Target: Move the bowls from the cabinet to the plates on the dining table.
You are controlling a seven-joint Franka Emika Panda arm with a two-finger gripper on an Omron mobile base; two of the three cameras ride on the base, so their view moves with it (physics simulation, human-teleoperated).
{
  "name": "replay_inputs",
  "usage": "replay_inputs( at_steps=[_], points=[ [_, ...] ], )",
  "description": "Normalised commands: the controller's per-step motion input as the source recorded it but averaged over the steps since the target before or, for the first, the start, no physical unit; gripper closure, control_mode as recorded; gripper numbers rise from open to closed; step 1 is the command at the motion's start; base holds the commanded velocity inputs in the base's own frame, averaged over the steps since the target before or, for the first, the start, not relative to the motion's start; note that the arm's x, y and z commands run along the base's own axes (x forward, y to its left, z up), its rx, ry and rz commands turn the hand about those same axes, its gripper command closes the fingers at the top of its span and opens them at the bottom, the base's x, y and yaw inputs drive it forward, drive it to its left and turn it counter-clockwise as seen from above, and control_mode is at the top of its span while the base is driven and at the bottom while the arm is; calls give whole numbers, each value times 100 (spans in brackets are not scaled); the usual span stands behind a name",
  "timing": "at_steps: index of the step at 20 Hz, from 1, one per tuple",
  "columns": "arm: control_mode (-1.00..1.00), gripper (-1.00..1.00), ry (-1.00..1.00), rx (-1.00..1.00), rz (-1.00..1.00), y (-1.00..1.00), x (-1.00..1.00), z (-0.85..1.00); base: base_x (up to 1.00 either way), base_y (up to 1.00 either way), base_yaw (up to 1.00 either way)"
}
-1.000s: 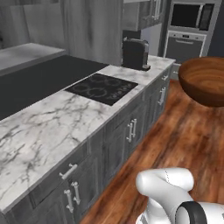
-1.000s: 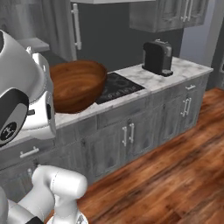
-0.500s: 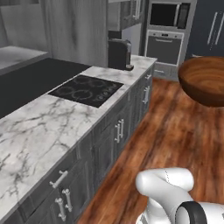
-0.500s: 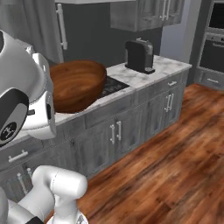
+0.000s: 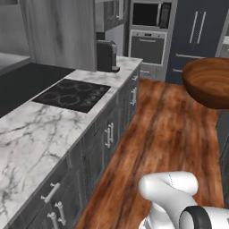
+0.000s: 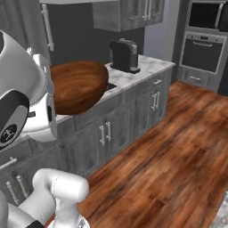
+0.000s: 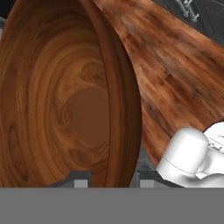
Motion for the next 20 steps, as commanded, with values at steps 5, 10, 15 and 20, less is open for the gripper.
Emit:
replay_inputs(
  at_steps=[5,10,15,20],
  points=[
    [100,100,0,0,0,0,0,0,0,4,-25],
    [100,100,0,0,0,0,0,0,0,4,-25],
    [100,100,0,0,0,0,0,0,0,4,-25],
    [100,100,0,0,0,0,0,0,0,4,-25]
  ],
)
